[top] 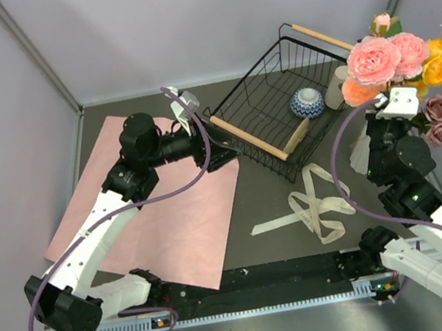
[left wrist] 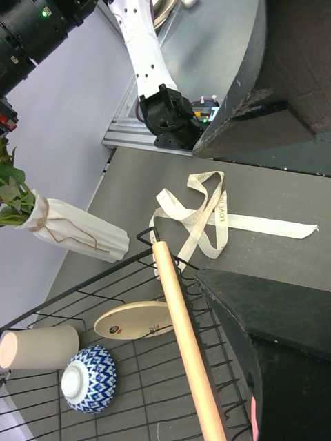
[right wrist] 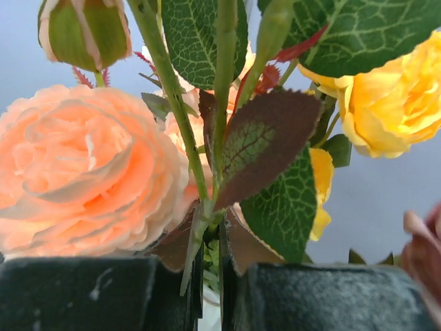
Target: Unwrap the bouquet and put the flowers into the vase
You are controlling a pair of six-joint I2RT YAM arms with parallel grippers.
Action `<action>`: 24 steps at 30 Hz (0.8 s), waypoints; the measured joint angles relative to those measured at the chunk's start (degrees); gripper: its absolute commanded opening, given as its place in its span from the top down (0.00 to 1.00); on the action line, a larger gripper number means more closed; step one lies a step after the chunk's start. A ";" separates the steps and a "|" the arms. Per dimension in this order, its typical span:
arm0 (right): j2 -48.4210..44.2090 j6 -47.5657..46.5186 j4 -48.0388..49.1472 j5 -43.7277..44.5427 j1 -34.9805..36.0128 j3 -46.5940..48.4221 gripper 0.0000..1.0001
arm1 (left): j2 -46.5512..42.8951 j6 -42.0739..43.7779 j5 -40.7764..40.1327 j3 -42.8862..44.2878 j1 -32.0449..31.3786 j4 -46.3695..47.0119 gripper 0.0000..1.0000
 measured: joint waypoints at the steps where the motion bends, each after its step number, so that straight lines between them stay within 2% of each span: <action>1: 0.00 0.37 0.04 -0.07 -0.11 -0.42 1.00 | 0.00 0.00 0.02 0.00 -0.02 -0.02 0.29; 20: 0.04 8.50 4.07 -1.36 -5.44 -4.31 1.00 | 0.00 -0.57 0.26 -0.02 -0.02 0.00 0.29; 21: 0.11 8.70 4.09 -1.36 -5.46 -4.31 0.99 | 0.00 -0.61 0.26 -0.02 -0.02 0.00 0.29; 24: 0.44 8.92 4.07 -1.46 -5.49 -4.24 0.86 | 0.00 -0.63 0.26 -0.02 -0.02 0.00 0.29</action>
